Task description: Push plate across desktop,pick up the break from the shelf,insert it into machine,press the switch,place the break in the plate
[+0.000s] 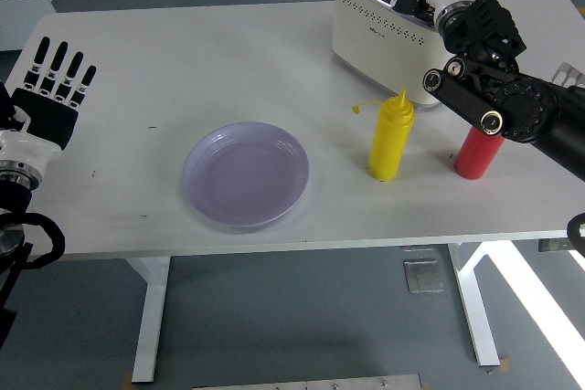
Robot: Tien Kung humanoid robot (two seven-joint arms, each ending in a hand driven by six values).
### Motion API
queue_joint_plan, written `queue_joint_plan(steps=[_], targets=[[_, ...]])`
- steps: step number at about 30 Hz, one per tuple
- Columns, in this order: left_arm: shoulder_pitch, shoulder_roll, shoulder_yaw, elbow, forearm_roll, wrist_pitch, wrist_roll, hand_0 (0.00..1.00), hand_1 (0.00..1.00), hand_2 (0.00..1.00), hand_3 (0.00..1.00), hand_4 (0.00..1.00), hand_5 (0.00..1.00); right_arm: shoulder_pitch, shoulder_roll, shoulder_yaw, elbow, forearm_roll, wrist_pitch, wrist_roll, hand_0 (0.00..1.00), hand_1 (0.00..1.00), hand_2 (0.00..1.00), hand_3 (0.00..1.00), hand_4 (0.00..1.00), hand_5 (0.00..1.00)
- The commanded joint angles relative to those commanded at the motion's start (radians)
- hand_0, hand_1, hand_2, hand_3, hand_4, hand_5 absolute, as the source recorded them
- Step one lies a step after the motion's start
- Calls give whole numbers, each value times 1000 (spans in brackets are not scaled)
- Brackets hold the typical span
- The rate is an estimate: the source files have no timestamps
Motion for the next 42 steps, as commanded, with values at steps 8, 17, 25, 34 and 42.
queue_joint_plan(steps=[8,17,25,34,42], targets=[[5,-1,2,-2,-5,1,3,841,771,742,789,783,984,1,-6,20,17,-19,38,4,754,786,805,774,599,119],[10,-2,-7,-6,-5,2,3,842,770,742,789,784,986,-9,-35,116,91,-110,44,7,751,779,799,763,593,120],[25,-2,-27,-24,-9,3,4,842,771,741,789,784,985,-74,-154,268,258,-256,47,-21,733,754,775,754,596,136],[59,0,-70,-64,-39,4,12,841,770,740,789,784,986,-249,-346,467,517,-422,151,-25,623,621,699,629,368,28],[87,-3,-111,-96,-86,3,26,836,766,740,788,785,984,-394,-492,581,659,-465,238,-5,591,581,661,573,207,2]])
